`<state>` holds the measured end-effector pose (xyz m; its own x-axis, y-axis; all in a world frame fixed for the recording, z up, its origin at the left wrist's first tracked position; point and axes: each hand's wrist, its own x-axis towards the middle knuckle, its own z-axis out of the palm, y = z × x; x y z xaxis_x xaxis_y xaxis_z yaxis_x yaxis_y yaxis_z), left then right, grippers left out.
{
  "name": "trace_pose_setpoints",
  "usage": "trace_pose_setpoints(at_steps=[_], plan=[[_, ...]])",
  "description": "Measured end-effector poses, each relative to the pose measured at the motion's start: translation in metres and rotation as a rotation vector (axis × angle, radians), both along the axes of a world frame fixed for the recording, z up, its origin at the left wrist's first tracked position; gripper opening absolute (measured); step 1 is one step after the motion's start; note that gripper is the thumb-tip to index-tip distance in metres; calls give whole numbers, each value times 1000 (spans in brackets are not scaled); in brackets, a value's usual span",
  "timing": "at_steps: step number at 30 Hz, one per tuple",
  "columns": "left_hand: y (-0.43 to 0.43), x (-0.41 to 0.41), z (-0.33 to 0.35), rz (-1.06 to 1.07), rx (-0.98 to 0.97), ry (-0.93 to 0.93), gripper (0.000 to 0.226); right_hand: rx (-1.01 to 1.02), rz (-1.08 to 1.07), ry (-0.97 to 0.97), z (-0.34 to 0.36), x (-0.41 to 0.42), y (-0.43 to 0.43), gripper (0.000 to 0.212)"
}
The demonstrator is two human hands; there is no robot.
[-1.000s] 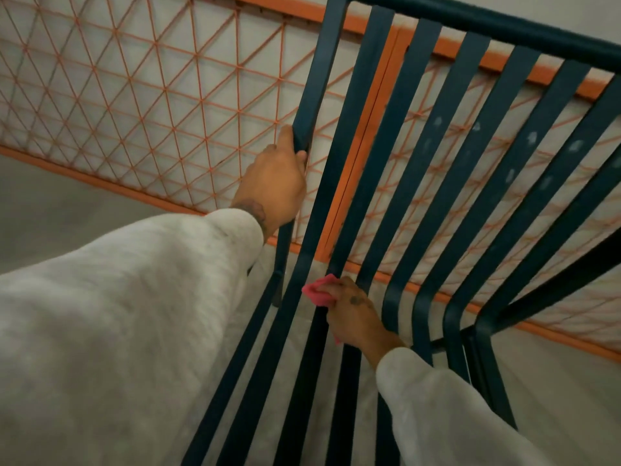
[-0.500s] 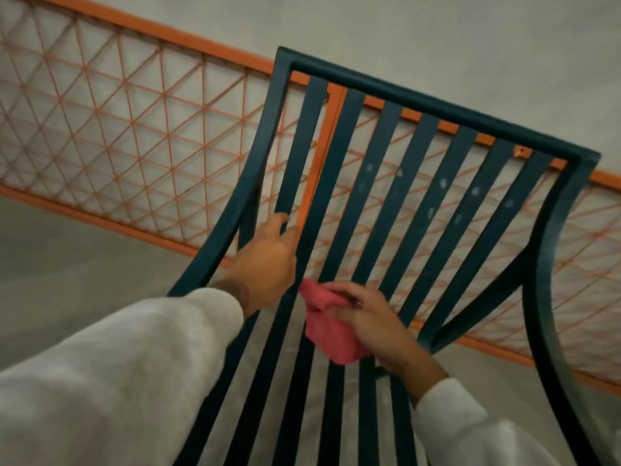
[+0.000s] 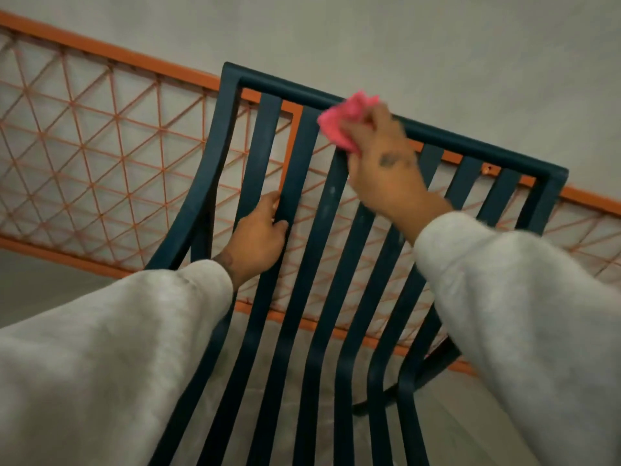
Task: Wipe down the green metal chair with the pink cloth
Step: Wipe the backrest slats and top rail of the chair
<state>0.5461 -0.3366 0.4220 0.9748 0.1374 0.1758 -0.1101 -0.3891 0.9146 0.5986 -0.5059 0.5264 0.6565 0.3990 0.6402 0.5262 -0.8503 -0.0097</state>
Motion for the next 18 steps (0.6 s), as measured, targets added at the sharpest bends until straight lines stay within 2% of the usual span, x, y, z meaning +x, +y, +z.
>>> trace_pose_setpoints(at_steps=[3, 6, 8, 12, 14, 16, 18], plan=[[1, 2, 3, -22, -159, 54, 40, -11, 71, 72, -79, -15, 0, 61], [1, 2, 1, -50, -188, 71, 39, -59, 132, 235, -161, -36, 5, 70], [1, 2, -1, -69, -202, 69, 39, -54, 151, 331, -184, -45, 5, 68], [4, -3, 0, -116, -232, 76, 44, 81, 199, 335, -147, -44, 3, 50], [4, -5, -2, -134, -236, 76, 45, 157, 138, 191, -103, -30, 4, 50], [5, -2, -5, -131, -249, 86, 47, 108, 26, -1, -66, -11, 8, 54], [6, 0, -7, -122, -263, 96, 47, 137, -11, -54, -49, -2, 14, 54]])
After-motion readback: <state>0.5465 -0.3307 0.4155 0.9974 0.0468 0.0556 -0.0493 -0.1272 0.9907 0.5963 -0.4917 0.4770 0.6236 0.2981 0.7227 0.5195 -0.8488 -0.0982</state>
